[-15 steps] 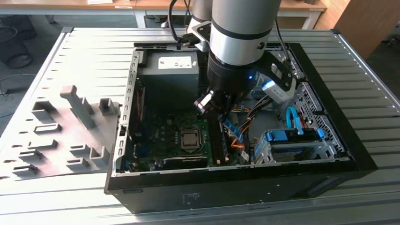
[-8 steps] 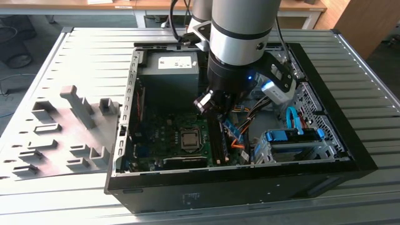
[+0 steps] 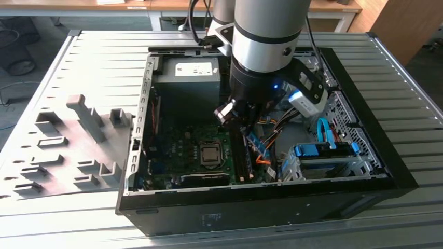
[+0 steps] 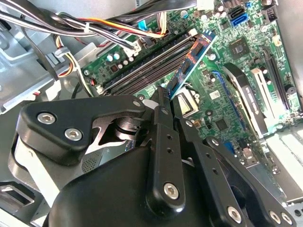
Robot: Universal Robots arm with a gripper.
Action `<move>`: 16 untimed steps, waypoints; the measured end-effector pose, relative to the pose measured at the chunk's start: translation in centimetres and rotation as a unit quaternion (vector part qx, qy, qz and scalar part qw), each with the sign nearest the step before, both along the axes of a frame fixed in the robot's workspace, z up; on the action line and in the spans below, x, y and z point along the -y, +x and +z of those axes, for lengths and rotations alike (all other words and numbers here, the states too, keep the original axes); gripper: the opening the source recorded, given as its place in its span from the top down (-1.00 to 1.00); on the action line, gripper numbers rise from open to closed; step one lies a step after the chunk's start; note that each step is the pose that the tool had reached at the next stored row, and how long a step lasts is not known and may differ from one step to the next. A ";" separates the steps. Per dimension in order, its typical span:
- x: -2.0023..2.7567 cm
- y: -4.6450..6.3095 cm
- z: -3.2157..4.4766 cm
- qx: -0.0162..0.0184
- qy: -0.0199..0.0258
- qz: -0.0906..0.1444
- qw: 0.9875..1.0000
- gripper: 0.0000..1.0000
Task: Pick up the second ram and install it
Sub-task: 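Insert the second ram into the second slot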
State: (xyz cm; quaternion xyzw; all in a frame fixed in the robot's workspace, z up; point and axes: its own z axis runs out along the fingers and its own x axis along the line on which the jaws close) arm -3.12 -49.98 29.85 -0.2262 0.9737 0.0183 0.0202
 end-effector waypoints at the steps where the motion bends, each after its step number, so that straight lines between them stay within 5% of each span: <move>1: 0.00 0.0 0.00 0.000 0.000 -0.003 1.000 0.73; 16: 0.00 0.0 -0.01 0.000 0.000 -0.043 0.999 0.73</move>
